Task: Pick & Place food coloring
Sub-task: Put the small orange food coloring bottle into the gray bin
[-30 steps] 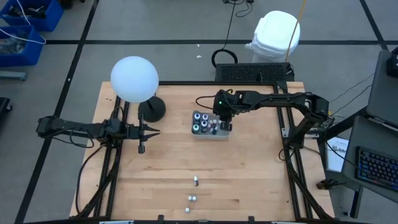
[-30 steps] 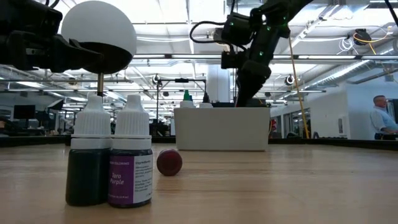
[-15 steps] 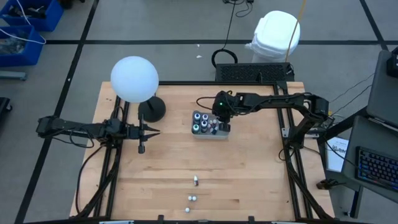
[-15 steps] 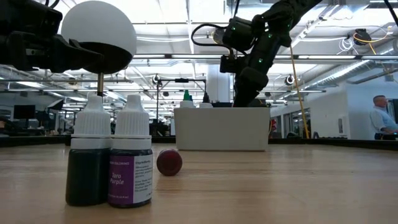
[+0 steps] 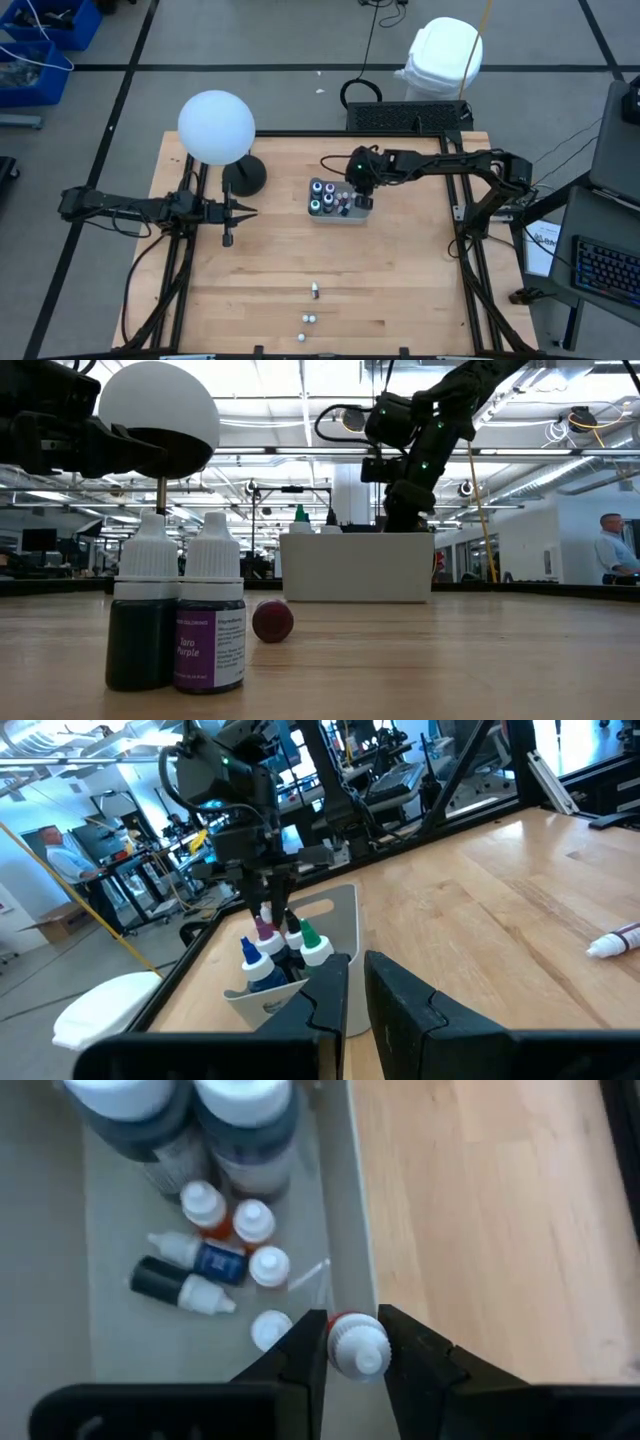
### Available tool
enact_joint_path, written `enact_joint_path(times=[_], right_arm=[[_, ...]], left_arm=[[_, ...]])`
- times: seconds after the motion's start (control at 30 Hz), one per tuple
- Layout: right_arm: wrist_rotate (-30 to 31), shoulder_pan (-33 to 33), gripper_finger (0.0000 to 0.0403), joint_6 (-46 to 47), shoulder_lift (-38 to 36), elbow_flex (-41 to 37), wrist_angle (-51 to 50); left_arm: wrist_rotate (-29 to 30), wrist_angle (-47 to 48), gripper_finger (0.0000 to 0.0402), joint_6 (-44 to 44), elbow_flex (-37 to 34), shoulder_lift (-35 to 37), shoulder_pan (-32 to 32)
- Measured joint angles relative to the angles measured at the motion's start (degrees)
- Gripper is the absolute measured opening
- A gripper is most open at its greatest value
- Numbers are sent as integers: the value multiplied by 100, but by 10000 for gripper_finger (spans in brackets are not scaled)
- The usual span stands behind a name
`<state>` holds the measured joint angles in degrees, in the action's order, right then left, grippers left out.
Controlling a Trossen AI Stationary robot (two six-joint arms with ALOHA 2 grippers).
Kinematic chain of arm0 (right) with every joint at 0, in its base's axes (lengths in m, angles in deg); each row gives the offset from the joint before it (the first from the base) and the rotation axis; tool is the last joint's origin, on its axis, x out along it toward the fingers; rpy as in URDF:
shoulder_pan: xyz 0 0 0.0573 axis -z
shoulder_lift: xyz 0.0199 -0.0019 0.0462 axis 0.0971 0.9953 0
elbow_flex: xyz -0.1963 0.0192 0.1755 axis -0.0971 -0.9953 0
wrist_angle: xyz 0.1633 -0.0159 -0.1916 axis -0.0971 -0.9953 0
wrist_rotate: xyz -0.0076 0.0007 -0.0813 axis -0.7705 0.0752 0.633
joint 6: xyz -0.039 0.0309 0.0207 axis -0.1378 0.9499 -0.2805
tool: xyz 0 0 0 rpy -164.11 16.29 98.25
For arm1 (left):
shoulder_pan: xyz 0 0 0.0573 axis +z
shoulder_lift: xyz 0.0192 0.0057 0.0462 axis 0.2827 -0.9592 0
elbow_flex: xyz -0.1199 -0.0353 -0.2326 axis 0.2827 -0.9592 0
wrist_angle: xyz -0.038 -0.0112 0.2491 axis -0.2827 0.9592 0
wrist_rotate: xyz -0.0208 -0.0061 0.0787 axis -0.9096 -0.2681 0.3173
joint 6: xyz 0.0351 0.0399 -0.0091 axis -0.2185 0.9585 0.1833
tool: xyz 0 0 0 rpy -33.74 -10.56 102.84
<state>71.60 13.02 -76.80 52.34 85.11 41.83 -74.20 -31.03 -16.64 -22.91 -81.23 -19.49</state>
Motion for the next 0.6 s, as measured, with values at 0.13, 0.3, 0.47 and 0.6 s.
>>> enact_joint_path(times=[0.13,0.3,0.47,0.6], right_arm=[[8,0,73,164,-69,0,-279],[9,-32,67,314,-63,-66,-230],[-8,-33,73,417,-63,-259,16],[-14,-33,68,421,-64,-454,326]], left_arm=[[37,7,47,0,0,2,0],[50,44,47,0,0,1,0],[47,42,47,-2,0,-1,-2],[47,40,47,-2,0,0,0]])
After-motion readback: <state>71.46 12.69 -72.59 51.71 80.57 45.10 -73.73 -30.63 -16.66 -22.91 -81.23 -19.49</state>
